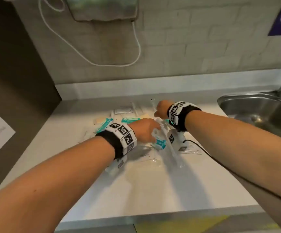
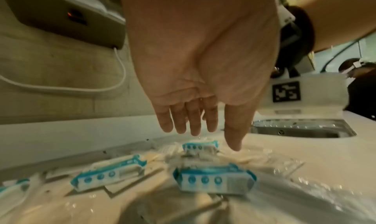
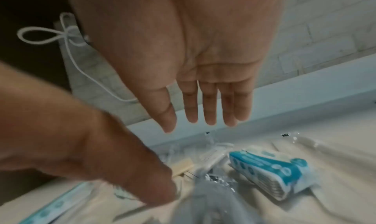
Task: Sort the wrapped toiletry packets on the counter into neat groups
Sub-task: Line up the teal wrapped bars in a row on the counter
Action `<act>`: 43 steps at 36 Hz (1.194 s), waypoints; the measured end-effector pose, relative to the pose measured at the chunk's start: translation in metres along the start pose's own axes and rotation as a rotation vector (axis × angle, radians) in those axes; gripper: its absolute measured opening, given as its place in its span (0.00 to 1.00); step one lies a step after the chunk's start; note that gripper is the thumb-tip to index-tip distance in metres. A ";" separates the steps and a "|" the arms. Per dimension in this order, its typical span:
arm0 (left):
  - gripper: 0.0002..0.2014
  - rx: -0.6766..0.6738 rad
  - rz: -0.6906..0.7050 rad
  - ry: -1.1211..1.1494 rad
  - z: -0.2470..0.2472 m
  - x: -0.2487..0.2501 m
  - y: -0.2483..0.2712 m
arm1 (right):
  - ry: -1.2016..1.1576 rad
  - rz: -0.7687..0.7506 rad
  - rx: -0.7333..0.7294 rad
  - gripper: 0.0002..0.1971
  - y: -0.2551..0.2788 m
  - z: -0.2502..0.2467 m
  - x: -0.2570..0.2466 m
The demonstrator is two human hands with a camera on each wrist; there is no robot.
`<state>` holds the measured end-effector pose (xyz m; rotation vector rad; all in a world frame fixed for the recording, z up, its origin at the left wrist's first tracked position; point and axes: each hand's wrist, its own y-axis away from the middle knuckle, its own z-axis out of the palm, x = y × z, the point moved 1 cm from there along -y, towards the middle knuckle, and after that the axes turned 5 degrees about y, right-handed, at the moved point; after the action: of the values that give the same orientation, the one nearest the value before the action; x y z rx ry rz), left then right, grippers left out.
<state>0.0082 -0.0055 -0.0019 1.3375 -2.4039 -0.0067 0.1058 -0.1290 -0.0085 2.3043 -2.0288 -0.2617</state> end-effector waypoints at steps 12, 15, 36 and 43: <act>0.24 -0.016 0.034 -0.113 0.029 0.001 -0.026 | 0.319 -0.006 -0.173 0.19 -0.031 0.024 0.044; 0.24 -0.027 -0.026 -0.039 0.025 -0.004 -0.032 | 0.248 -0.019 -0.144 0.22 -0.030 0.022 0.045; 0.40 0.287 -0.674 0.067 -0.019 -0.171 0.023 | 0.084 -0.324 -0.229 0.41 -0.047 0.016 -0.094; 0.23 0.274 -0.605 0.002 -0.020 -0.189 0.032 | 0.200 -0.258 -0.224 0.29 -0.045 0.012 -0.120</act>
<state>0.0778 0.1704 -0.0401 2.1384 -1.9554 0.1628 0.1332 -0.0040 -0.0166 2.3396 -1.5281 -0.2446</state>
